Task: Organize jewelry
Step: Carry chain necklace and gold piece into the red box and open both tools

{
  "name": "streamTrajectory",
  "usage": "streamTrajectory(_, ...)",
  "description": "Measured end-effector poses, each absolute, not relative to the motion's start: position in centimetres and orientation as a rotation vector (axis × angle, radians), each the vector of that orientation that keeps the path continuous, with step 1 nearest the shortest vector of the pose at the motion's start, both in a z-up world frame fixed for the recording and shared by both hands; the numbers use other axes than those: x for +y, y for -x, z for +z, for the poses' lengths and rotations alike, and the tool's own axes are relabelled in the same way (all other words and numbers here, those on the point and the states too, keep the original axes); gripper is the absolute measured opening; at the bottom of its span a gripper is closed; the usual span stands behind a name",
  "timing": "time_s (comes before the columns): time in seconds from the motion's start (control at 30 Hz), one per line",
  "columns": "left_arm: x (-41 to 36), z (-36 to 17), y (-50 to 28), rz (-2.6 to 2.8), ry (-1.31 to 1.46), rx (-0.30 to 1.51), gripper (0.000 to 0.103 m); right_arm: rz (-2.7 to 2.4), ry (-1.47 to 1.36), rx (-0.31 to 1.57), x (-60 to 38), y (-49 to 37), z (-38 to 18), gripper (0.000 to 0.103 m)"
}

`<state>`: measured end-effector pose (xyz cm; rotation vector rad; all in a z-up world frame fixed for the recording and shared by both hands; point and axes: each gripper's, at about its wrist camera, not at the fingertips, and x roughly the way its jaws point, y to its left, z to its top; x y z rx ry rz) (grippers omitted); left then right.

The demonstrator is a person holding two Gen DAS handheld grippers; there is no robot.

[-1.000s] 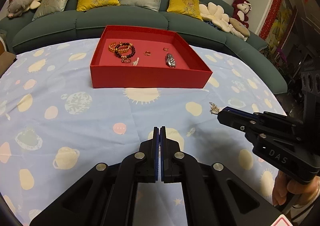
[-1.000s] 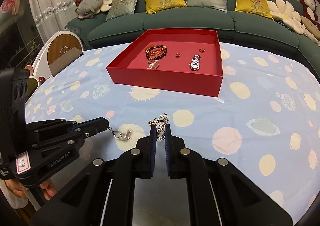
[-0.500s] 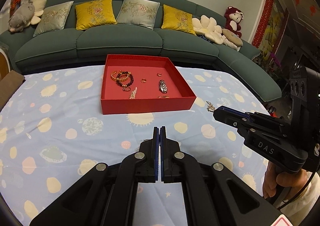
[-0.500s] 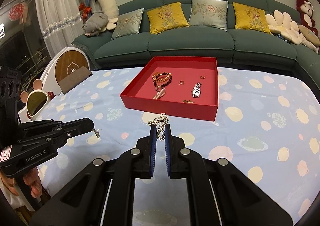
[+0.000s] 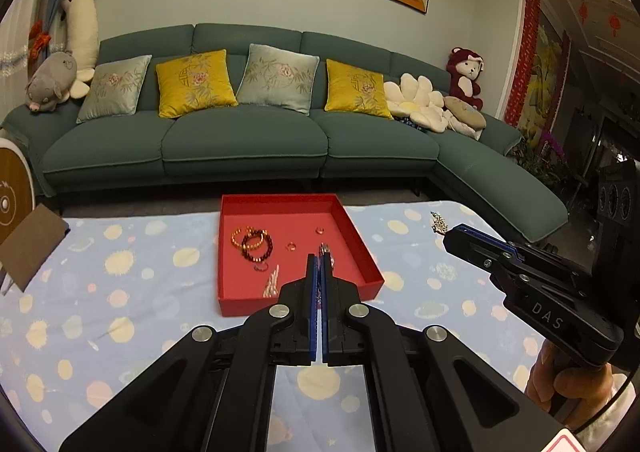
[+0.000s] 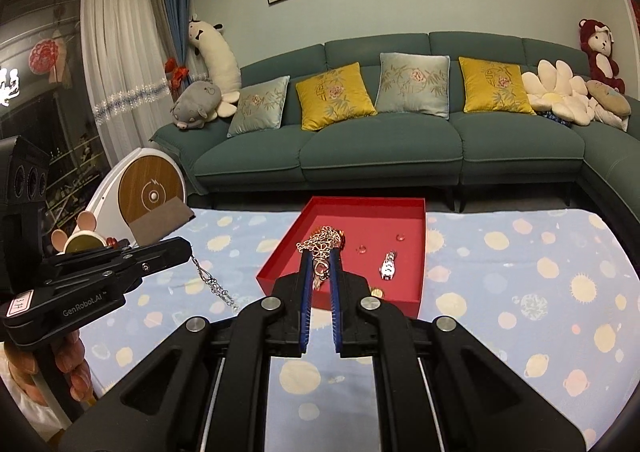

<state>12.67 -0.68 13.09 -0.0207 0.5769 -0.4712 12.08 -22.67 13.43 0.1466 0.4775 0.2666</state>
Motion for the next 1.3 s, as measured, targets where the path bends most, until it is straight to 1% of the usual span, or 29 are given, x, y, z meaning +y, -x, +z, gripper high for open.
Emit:
streamTrajectory(0.13,-0.9,15.1,-14.8,-0.438,0.003,0.529,0.0,0.263,-0.16,0.435,-23.2,-13.5,15.4,0.007)
streamTrajectory(0.27,-0.9,16.1,-17.6,-0.408,-0.007,0.512,0.0,0.257,-0.142,0.414,-23.2,-15.9,16.7,0.007)
streamTrajectory(0.5,-0.5,15.4,-23.4,-0.358,0.018,0.53,0.0,0.258,-0.167,0.467,-23.2,-22.0,15.9,0.007)
streamTrajectory(0.67,-0.8,13.0,-26.9,-0.336,-0.005,0.566,0.0,0.241,-0.167,0.549,-23.3,-26.8,13.1,0.007)
streamTrajectory(0.87,-1.2,9.0,-31.2,-0.322,0.001,0.656,0.0,0.216,-0.157,0.655,-23.0,-31.5,8.6,0.007)
streamTrajectory(1.1,-2.3,4.1,-34.3,-0.296,-0.036,0.742,0.0,0.204,-0.143,0.742,-22.8,-34.5,4.5,0.007)
streamTrajectory(1.3,-2.9,1.6,-35.5,-0.293,-0.052,0.785,0.0,0.194,-0.129,0.795,-22.8,-36.0,2.0,0.007)
